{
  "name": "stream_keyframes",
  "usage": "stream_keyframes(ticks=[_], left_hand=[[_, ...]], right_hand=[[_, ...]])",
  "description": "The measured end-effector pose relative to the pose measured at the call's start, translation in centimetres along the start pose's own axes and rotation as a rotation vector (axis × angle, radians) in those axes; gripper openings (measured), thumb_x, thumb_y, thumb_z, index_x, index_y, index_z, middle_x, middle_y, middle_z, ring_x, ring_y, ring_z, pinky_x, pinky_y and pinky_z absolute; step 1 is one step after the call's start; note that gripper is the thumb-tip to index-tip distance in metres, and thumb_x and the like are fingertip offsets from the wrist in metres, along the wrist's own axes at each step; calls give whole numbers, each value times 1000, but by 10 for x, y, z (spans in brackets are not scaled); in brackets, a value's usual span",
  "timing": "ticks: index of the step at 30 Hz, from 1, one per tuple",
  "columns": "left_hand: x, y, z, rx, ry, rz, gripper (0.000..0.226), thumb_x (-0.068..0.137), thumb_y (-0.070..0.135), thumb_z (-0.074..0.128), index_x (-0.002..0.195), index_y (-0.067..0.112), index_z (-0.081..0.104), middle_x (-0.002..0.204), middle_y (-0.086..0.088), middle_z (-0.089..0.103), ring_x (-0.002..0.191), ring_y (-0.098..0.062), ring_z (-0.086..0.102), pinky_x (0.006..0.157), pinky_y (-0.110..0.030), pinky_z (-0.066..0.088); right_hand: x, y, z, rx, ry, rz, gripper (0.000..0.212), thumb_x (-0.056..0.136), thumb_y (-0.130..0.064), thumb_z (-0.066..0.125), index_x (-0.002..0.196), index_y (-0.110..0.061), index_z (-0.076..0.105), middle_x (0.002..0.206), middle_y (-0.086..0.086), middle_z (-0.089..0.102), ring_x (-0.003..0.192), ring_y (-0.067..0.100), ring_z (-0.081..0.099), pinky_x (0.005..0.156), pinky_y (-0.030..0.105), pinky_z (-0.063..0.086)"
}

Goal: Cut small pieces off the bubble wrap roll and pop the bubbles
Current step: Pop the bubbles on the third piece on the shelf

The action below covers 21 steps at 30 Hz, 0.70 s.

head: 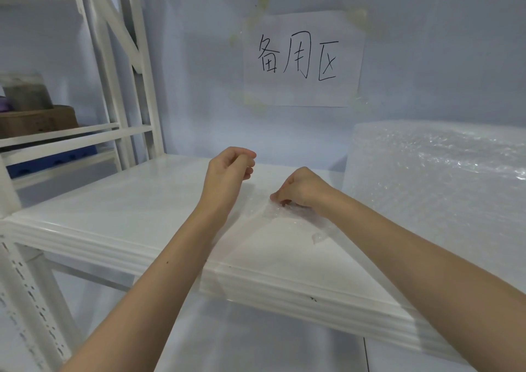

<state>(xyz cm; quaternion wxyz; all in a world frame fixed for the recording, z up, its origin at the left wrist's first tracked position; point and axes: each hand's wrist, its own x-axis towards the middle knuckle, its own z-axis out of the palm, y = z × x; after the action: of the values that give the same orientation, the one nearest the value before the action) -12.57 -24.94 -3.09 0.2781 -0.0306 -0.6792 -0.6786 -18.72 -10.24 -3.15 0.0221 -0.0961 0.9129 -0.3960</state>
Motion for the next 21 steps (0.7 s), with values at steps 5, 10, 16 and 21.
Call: stream_keyframes(ticks=[5, 10, 16, 21], left_hand=[[1, -1, -1, -9, -10, -4, 16, 89, 8, 54, 88, 12, 69, 82, -1, 61, 79, -18, 58, 84, -30, 52], [1, -2, -1, -5, -15, 0, 16, 88, 8, 54, 86, 13, 70, 84, -1, 62, 79, -18, 59, 84, -31, 52], [0, -1, -1, -5, -15, -1, 16, 89, 7, 54, 89, 11, 70, 82, 0, 61, 78, -17, 58, 83, -29, 52], [0, -1, -1, 0, -12, 0, 16, 89, 8, 54, 89, 11, 70, 83, 0, 62, 79, -18, 59, 83, -29, 52]], right_hand=[[4, -5, 2, -12, 51, 81, 26, 73, -24, 77, 86, -1, 74, 63, 3, 68, 50, 17, 52, 57, 24, 42], [3, -3, -2, -17, 14, 42, 26, 74, -21, 77, 86, 2, 74, 62, 1, 69, 52, 15, 54, 60, 25, 45], [5, 1, -6, -22, -13, -21, 33, 72, -23, 78, 90, 5, 73, 82, 10, 77, 75, 23, 66, 88, 38, 54], [0, 1, -11, -34, -12, -13, 40, 75, -32, 76, 92, 4, 70, 78, 6, 76, 72, 20, 56, 72, 30, 45]])
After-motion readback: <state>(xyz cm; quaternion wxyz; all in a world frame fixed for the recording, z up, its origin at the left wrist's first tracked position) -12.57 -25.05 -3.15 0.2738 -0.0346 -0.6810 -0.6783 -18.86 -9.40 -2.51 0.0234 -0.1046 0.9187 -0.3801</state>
